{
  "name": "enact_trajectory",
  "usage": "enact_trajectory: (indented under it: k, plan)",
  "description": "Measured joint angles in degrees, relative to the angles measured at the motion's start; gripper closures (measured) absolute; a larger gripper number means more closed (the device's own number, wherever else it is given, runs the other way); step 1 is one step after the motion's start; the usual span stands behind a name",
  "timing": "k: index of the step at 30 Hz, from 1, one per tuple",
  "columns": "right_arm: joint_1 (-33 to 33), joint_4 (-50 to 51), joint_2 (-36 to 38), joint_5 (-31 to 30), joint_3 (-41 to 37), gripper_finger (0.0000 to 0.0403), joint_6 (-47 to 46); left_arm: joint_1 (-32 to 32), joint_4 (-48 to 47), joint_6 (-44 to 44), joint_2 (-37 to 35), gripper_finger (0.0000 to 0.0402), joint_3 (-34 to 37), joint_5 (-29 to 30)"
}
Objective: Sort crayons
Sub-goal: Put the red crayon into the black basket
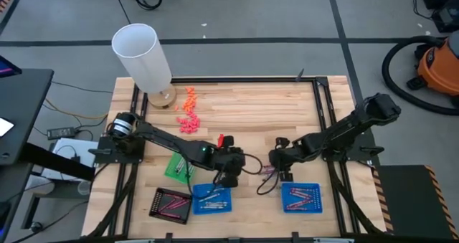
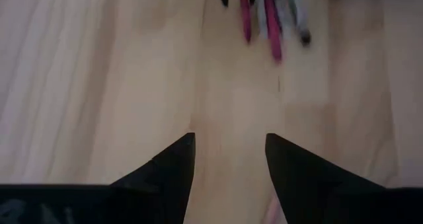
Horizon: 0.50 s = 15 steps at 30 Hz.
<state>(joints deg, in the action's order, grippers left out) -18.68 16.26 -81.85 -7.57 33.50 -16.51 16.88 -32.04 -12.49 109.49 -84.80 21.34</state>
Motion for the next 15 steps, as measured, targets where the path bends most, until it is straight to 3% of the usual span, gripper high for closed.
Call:
enact_trajectory:
  k: [15]
  plan:
    - [-0.06,2.46,2.96,-0.14,0.52,0.0271,0.21,-0.54,7.48,0.09,0.81,0.0208,-0.01,0.01]
